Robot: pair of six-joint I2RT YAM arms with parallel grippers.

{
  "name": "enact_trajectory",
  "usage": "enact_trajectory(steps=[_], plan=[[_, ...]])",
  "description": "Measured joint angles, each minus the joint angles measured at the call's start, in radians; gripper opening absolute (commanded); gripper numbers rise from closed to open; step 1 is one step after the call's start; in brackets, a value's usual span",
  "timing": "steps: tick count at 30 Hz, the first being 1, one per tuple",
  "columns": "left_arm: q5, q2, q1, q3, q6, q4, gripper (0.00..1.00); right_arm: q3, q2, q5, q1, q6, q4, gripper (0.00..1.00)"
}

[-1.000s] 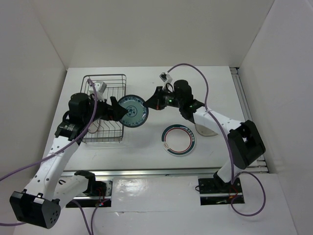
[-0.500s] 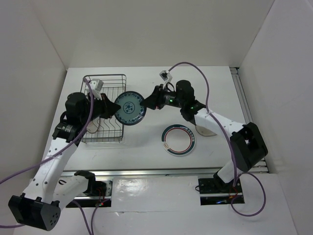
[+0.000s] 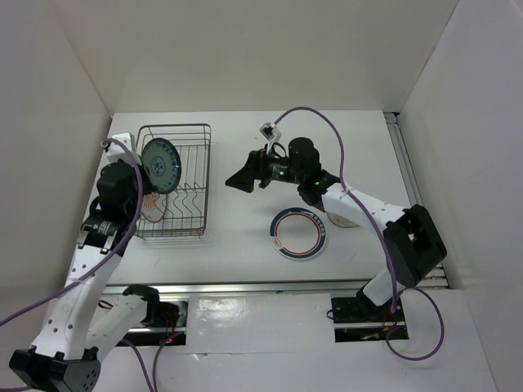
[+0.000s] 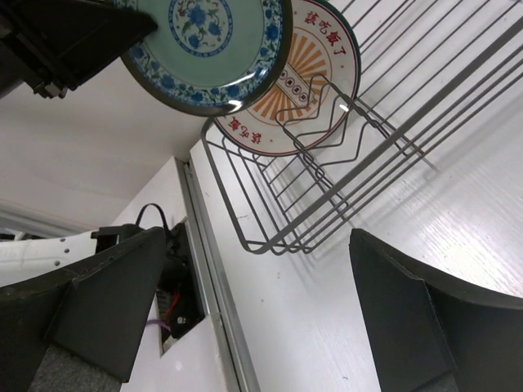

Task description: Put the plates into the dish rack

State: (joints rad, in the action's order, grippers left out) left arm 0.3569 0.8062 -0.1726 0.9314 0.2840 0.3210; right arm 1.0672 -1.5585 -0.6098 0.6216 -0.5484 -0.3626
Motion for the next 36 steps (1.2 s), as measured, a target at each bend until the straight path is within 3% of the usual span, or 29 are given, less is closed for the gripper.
enact_trajectory(steps=[7, 32, 36], plan=[[0.082, 0.119, 0.0, 0.001, -0.026, 0.019, 0.0, -0.049, 0.0, -0.006, -0.024, 0.016, 0.005, 1.0], [0.073, 0.278, -0.001, 0.026, -0.003, 0.115, 0.0, -0.136, 0.048, -0.061, -0.096, 0.018, -0.009, 1.0], [0.069, 0.301, -0.001, 0.035, 0.006, 0.118, 0.09, -0.138, 0.048, -0.062, -0.098, 0.019, -0.011, 1.0]])
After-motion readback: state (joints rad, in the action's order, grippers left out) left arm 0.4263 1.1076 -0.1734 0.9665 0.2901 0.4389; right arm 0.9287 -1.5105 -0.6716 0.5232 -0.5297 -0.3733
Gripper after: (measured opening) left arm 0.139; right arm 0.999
